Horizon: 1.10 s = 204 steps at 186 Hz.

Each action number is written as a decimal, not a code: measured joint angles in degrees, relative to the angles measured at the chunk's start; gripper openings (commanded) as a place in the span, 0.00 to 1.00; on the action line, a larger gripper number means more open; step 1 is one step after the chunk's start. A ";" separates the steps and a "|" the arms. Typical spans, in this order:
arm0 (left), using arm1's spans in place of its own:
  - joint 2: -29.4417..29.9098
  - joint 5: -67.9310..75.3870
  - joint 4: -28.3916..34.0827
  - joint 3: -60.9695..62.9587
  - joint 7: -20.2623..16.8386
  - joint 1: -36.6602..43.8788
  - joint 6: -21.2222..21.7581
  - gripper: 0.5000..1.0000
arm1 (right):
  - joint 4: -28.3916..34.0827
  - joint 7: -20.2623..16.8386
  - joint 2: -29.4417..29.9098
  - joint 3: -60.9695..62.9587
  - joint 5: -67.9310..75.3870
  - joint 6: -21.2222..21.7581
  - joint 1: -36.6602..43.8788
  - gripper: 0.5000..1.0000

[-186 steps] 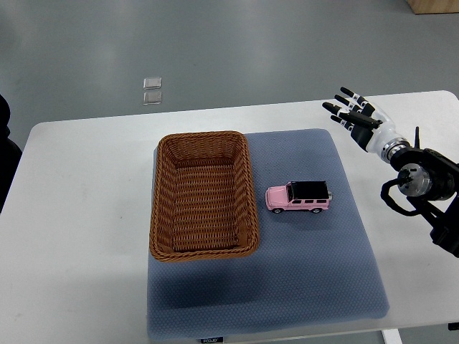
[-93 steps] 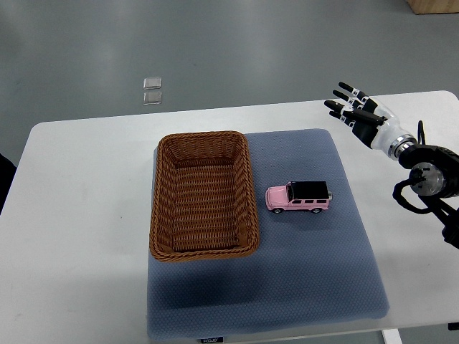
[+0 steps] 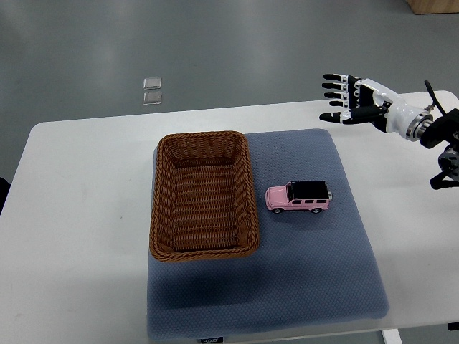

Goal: Place pink car in brown basket
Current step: 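Move the right hand over the pink toy SUV and lower it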

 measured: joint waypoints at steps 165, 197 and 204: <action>0.00 0.02 0.02 -0.05 0.09 0.30 0.09 1.00 | 16.72 -1.55 -6.45 -30.19 -28.30 -0.99 17.21 0.82; 0.00 0.02 0.02 -0.08 0.09 0.30 0.09 1.00 | 16.54 -3.44 -5.69 -32.82 -28.66 -2.48 17.20 0.81; 0.00 0.01 0.02 -0.08 0.09 0.30 0.09 1.00 | 16.53 -3.99 -5.43 -33.06 -28.69 -2.72 17.16 0.81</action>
